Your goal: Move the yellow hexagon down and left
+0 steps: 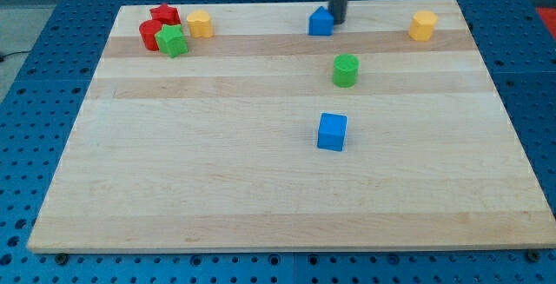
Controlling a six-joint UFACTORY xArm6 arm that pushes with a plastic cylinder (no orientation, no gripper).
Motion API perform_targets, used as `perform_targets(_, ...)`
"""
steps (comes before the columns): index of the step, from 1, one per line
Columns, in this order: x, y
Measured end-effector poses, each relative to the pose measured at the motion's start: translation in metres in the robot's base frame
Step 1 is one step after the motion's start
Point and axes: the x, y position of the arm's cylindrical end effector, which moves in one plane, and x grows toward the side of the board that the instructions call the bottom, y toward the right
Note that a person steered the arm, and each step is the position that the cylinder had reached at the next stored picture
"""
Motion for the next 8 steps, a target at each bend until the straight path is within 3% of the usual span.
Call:
perform_targets(1, 0.002, 0.03)
perform_targets(2, -0.011, 0.115)
perform_targets(3, -0.016, 0.155)
perform_targets(5, 0.031, 0.219)
perform_targets(6, 0.053, 0.214)
perform_targets(7, 0.053, 0.156)
perform_targets(8, 0.053, 0.159)
